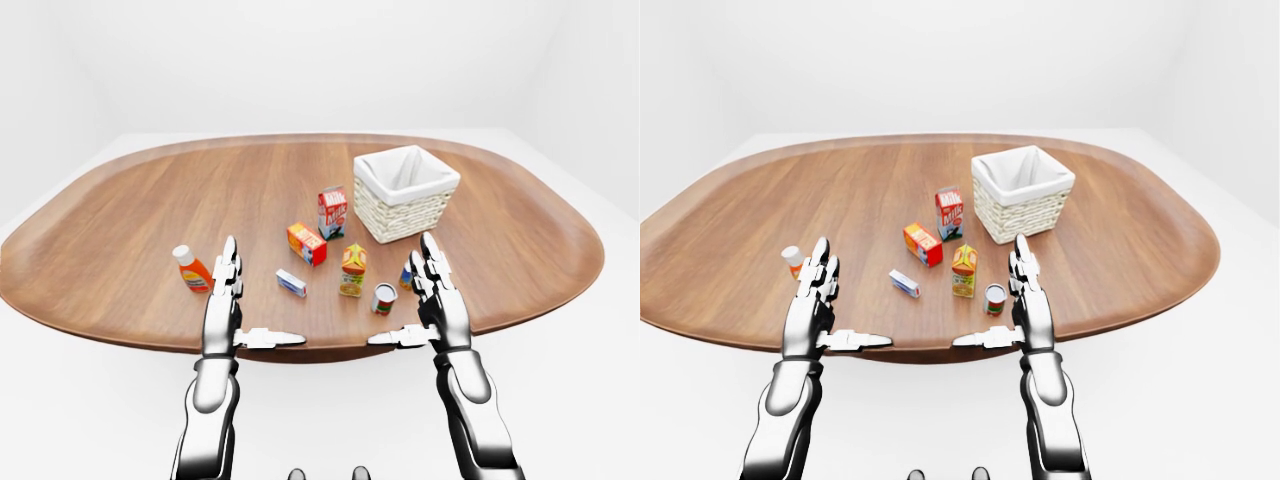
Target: Pick up the alphabet soup and the tomato sauce, and put them in the basket.
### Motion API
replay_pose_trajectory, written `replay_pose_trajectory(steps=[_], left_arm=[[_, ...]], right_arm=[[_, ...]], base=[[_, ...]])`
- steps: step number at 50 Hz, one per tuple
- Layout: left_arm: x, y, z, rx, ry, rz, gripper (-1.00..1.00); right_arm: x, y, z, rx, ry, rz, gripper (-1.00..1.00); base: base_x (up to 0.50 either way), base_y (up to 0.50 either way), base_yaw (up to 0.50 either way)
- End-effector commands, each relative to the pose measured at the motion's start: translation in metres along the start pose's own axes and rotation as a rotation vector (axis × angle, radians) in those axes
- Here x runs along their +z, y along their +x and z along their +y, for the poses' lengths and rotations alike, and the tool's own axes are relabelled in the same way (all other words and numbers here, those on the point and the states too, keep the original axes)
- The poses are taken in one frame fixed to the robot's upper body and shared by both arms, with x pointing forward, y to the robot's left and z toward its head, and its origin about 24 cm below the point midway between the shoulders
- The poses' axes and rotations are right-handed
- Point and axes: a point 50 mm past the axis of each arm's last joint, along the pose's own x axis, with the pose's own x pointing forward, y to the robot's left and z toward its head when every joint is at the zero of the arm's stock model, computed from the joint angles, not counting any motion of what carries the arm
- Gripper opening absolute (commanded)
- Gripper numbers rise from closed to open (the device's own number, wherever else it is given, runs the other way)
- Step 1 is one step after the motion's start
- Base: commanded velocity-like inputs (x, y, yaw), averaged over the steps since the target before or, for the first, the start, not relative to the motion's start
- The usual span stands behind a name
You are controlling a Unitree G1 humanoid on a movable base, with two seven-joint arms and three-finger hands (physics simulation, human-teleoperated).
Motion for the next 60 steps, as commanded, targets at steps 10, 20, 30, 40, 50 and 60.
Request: replay_pose_trajectory(steps=[10,20,30,40,50,60], left_arm=[[-0.0007,0.0008,0.0004,0.001,-0.002,0.002,1.00],[-0.0003,0.0013,0.0015,0.009,-0.005,0.000,1.00],[0.0003,0.0006,0.0011,0.007,-0.006,-0.002,1.00],[-0.0021,0.0007,0.0012,0.007,-0.012,0.008,1.00],[-0.0030,0.0011,0.0005,0.003,-0.013,0.012,1.00],[-0.0027,0.0012,0.0006,0.002,-0.009,0.010,1.00]], right_arm=[[-0.0012,0.0008,0.0000,0.000,0.001,0.004,1.00],[0.0011,0.0013,-0.0002,-0.004,0.002,-0.006,1.00],[0.0000,0.0006,-0.0003,-0.002,0.003,-0.001,1.00],[0.0001,0.0002,-0.0002,-0.001,0.004,-0.001,1.00],[-0.0008,0.0004,-0.0003,0.000,0.005,0.003,1.00],[-0.0009,0.0005,-0.0002,0.001,0.005,0.003,1.00]], base=[[0.23,0.00,0.00],[0.23,0.00,0.00],[0.23,0.00,0.00],[0.23,0.00,0.00],[0.23,0.00,0.00],[0.23,0.00,0.00]])
